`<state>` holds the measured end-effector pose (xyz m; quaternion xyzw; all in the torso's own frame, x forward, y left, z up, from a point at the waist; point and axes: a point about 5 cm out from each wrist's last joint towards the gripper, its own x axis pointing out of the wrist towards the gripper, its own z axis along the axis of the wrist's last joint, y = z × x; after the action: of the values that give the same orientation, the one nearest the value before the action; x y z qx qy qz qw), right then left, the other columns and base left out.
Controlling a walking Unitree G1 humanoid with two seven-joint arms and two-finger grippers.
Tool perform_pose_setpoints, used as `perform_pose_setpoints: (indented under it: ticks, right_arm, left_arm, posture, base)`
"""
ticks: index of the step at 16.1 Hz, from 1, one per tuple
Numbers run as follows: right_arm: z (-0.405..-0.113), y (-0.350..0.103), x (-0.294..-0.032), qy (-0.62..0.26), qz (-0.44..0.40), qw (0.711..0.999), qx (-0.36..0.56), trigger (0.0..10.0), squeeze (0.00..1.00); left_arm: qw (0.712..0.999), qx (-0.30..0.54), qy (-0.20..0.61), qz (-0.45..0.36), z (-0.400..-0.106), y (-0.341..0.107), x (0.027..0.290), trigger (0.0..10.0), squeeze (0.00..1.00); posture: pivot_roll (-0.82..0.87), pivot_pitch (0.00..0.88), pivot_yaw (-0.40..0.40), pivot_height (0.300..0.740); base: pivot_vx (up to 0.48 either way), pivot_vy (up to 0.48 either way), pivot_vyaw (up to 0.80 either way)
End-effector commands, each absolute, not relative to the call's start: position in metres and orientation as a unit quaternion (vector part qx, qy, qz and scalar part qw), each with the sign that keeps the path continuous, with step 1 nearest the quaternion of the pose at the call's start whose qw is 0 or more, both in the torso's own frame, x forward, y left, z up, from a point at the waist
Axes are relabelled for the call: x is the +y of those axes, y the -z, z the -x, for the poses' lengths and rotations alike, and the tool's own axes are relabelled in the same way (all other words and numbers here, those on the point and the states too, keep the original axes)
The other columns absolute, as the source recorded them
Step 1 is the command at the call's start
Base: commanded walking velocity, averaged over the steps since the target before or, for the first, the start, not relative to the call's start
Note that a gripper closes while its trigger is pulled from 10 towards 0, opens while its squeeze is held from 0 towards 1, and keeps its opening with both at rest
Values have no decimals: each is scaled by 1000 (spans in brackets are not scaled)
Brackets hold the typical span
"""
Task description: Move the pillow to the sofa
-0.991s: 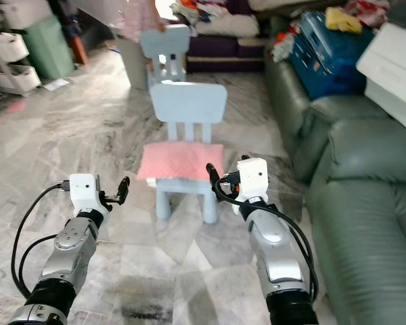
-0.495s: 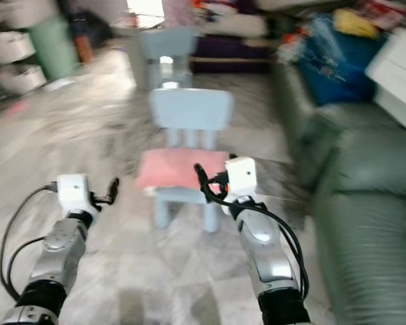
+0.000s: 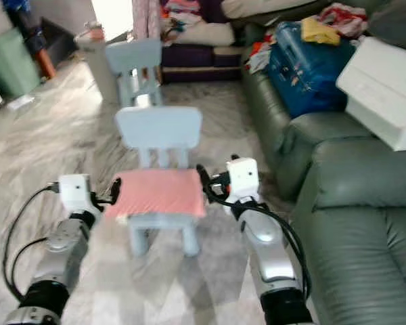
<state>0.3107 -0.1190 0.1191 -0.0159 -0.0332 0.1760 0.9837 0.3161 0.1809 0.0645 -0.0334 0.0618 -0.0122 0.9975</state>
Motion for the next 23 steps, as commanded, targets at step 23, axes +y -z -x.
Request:
perform_pose_setpoints:
  ticks: [23]
  right_arm:
    - [-310, -120, -124, -168, 19, 985, -36, 10000, 0]
  left_arm:
    - [997, 60, 30, 35, -317, -66, 172, 10000, 0]
  posture:
    - [-156, 0, 34, 740]
  base:
    - [56, 227, 0]
